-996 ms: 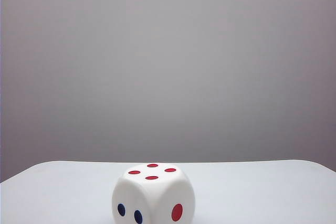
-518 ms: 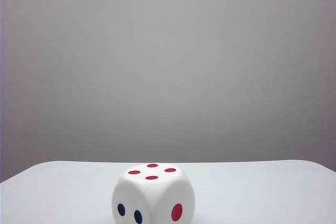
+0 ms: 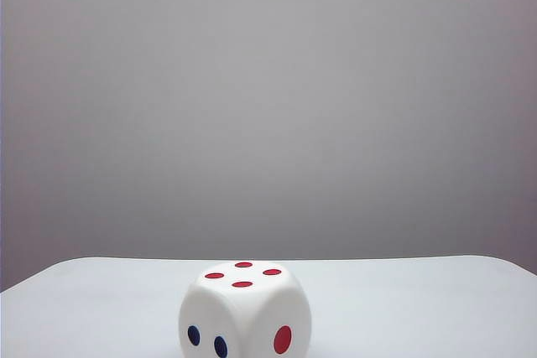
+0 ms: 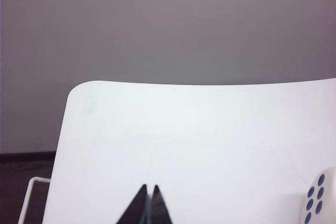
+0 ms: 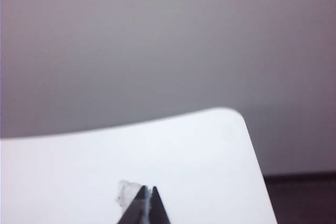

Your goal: Pick up the dice on the table and roll the dice.

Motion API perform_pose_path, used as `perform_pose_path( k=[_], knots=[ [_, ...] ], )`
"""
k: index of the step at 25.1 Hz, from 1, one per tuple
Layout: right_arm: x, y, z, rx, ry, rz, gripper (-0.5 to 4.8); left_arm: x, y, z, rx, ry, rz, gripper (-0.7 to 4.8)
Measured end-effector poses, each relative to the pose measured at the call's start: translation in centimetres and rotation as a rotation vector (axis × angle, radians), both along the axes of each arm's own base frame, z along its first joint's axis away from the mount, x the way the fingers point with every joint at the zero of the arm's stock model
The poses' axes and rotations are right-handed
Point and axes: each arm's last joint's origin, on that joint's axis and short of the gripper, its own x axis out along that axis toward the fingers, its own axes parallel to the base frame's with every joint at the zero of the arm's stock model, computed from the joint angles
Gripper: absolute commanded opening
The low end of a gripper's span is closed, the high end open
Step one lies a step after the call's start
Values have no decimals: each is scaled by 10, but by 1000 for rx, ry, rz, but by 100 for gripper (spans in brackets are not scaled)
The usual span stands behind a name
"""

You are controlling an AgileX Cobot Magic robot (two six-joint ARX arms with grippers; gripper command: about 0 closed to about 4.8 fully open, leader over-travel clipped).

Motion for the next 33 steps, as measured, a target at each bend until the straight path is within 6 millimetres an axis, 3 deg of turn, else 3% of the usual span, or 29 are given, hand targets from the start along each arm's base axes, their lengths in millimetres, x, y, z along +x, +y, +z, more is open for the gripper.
perform_pose_path(
  k=[16, 27, 33],
  knots=[
    [0, 0, -1, -1, 11, 1, -1, 1, -1, 14, -97, -127, -33, -5],
    [-1, -1, -11, -16, 117, -11, -1, 0, -1, 6, -86, -41, -31, -5],
    [-1, -2, -11, -18, 114, -47, -1, -1, -3, 24, -217, -197, -84, -5]
  ],
)
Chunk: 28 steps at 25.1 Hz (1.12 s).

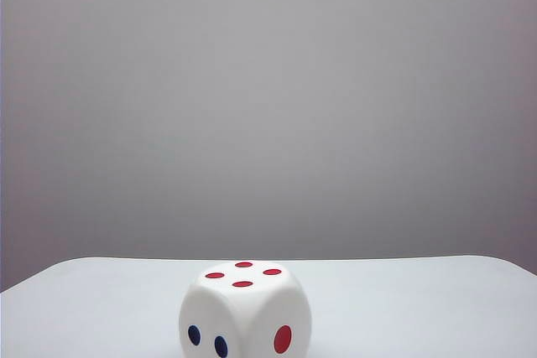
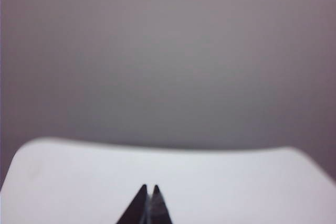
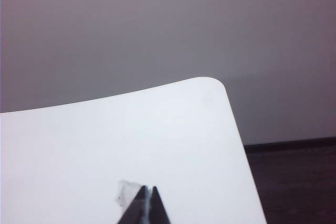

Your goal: Pick up the dice on the table and roll the dice.

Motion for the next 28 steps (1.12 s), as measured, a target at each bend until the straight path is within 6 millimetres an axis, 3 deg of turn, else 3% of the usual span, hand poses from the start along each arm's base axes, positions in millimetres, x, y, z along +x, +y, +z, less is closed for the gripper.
perform_pose_path(
  k=[4, 11, 18, 28],
  knots=[
    [0, 0, 0, 5, 0, -2, -1, -8, 1, 2, -15, -37, 5, -5],
    [0, 0, 0, 7, -1, -4, -1, -6, 4, -14, 106, 106, 93, -5],
    [0, 0, 0, 7, 0, 0, -1, -7, 11, -24, 173, 213, 338, -4],
    [0, 1, 0, 9, 1, 10, 0, -7, 11, -24, 173, 213, 337, -2]
  ],
)
